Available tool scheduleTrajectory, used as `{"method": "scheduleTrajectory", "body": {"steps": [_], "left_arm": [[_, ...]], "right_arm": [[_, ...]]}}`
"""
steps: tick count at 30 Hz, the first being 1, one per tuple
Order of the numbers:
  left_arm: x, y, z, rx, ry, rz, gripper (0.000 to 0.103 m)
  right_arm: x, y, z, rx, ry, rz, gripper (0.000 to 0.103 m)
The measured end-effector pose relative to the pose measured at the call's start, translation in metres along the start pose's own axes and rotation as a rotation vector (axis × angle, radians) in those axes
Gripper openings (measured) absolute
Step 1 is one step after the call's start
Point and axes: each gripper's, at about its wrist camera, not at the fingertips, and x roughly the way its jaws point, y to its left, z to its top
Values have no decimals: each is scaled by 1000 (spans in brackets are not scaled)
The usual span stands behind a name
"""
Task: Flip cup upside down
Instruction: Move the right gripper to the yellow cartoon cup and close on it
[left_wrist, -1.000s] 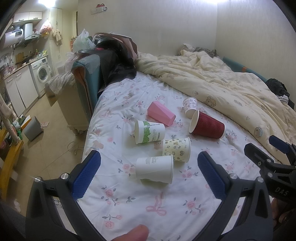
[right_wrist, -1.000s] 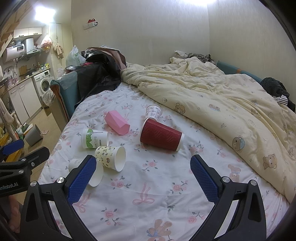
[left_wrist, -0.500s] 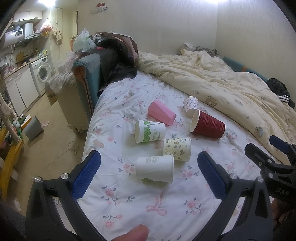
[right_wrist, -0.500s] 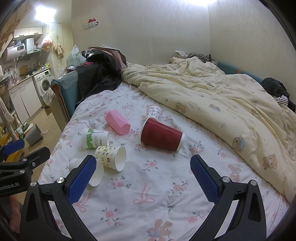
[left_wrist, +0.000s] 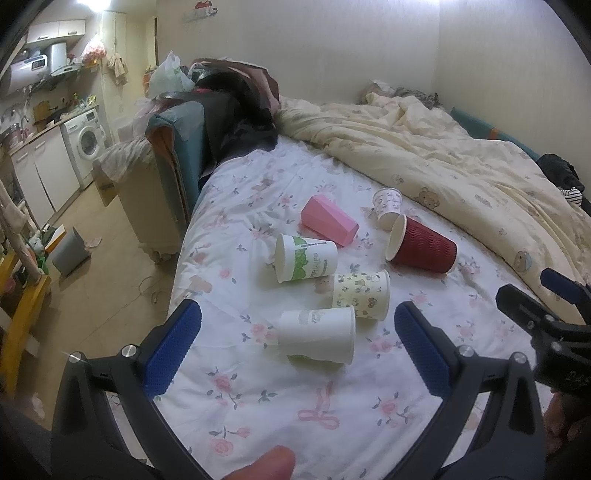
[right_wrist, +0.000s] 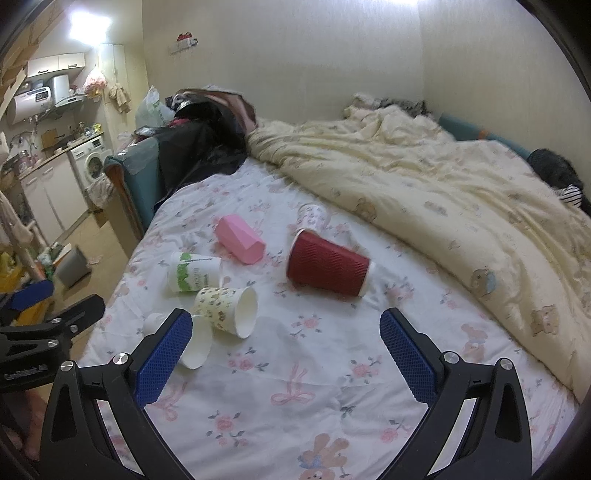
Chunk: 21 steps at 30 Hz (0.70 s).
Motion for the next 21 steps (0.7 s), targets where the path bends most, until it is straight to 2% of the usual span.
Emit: {"method": "scheduleTrajectory", "body": {"steps": [4,7,10,15,21], "left_arm": [[18,9,12,-21,32,25,103],[33,16,18,-35,74,63,103],[46,24,16,-53,127,95,103],[67,35,9,-80,220,121,103],[86,45,0,-106,299,133,103]], "right_arm": [[12,3,21,-73,48,75,103],[39,11,36,-171,142,134,103],[72,28,45,-361,233,166,103],[130,60,46,-677,422,266,103],[184,81,33,-893,605,305,103]]}}
